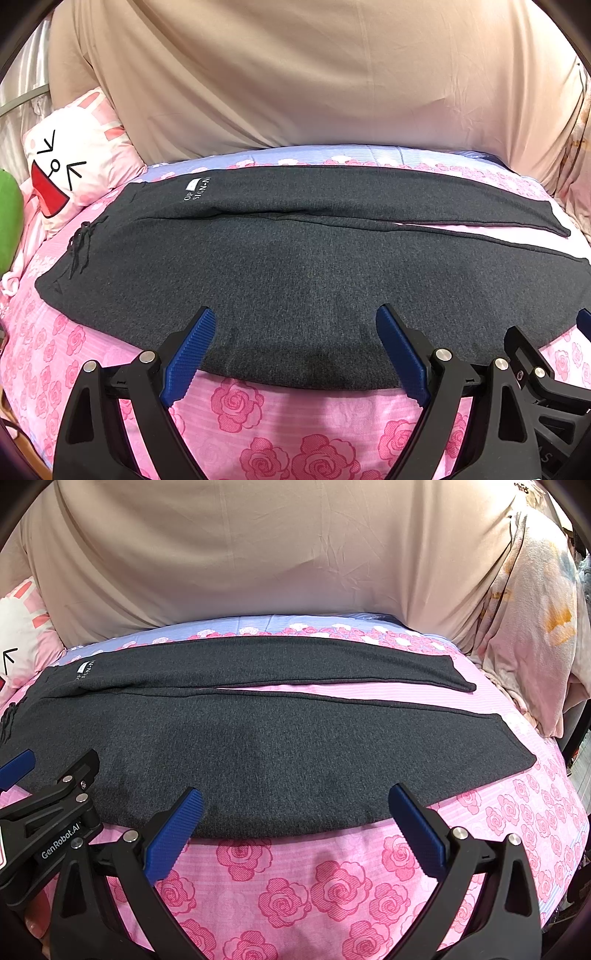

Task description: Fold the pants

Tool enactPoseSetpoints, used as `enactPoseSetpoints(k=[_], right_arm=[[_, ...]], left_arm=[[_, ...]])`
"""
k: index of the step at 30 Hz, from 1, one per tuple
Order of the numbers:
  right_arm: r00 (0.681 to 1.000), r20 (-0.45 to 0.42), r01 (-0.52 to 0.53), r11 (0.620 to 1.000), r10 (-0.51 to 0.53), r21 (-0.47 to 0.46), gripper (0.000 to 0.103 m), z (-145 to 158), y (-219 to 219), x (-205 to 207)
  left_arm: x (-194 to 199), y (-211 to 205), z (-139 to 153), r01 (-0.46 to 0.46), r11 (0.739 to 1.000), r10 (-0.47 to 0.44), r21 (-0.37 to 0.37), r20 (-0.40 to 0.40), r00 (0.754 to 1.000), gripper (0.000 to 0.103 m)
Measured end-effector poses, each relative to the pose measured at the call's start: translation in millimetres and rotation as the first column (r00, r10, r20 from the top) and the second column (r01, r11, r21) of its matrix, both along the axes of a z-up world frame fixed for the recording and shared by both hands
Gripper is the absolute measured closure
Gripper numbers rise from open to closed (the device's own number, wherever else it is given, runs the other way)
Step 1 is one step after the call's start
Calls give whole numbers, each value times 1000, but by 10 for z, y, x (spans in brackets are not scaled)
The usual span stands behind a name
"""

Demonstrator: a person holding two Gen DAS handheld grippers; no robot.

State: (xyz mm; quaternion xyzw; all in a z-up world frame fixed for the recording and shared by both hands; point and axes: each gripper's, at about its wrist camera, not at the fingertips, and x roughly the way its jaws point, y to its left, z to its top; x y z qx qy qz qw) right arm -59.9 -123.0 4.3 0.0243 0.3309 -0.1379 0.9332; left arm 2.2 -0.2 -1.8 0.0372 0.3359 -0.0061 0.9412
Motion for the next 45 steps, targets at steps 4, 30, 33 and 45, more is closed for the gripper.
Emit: enactPoseSetpoints(k=[4, 30, 33, 45], right_arm=[[1000, 1, 0, 1000, 0, 0, 5, 0, -1, -3], [995, 50, -91, 989, 86, 113, 5, 68, -232, -136], [997, 62, -45, 998, 42, 49, 5, 257, -644, -200], [987, -41, 160, 974, -156, 158, 28, 301, -3004, 895]], left_arm=[[2, -14, -3, 1, 1000, -1, 1, -1, 1000, 17], [-29, 120, 27, -2, 999, 2, -46, -5, 1000, 16], [-67, 278, 165, 1, 999, 0, -46, 10, 1000, 16], [485, 1232, 851, -210, 977, 207, 26, 92, 974, 14]])
